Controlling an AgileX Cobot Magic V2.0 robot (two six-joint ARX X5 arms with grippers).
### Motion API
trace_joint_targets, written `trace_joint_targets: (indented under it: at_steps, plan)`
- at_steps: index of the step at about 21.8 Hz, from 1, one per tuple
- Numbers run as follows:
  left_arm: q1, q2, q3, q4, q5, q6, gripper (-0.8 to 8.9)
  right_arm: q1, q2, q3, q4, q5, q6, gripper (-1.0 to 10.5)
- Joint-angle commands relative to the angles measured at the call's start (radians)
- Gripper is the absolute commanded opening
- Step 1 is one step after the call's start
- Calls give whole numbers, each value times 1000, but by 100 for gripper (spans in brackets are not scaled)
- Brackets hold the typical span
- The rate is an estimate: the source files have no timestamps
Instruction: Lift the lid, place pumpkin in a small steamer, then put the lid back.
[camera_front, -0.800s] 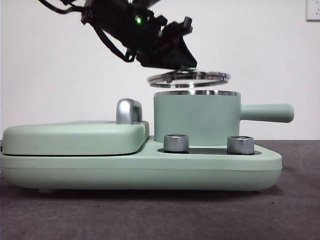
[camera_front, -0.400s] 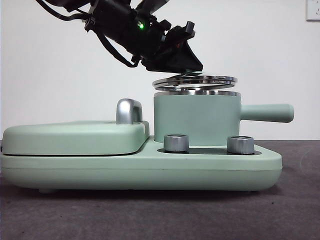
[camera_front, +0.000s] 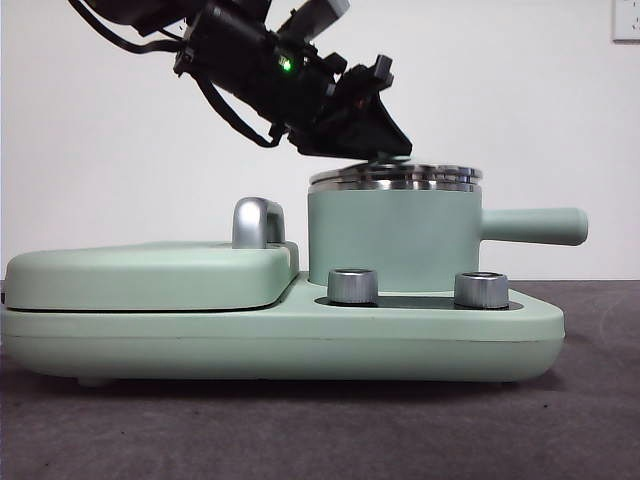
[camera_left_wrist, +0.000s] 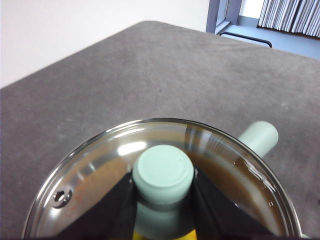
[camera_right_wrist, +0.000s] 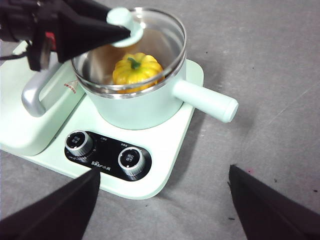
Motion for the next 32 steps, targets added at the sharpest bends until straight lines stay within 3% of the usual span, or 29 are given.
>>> trace_joint_targets:
  at_steps: [1, 7, 14, 24, 29, 30, 32]
  plan:
    - [-10, 25, 38, 22, 4, 10, 14, 7, 4, 7, 2, 2, 6, 396]
    - [-10, 27, 38, -28, -13, 14, 14, 7, 4, 7, 2, 2, 6, 396]
    - [-10, 26, 39, -34, -61, 79, 14, 7, 4, 7, 2, 2, 6, 396]
    - [-39, 13, 97, -176, -61, 77, 14, 7, 4, 7, 1, 2, 3, 396]
    - [-40, 13, 109, -164, -61, 77, 15, 7, 4, 7, -5, 2, 3, 396]
    - [-40, 13, 109, -163, -61, 77, 19, 7, 4, 7, -6, 2, 3, 396]
    - [-40, 13, 109, -156, -60, 76, 139, 7, 4, 7, -6, 2, 3, 396]
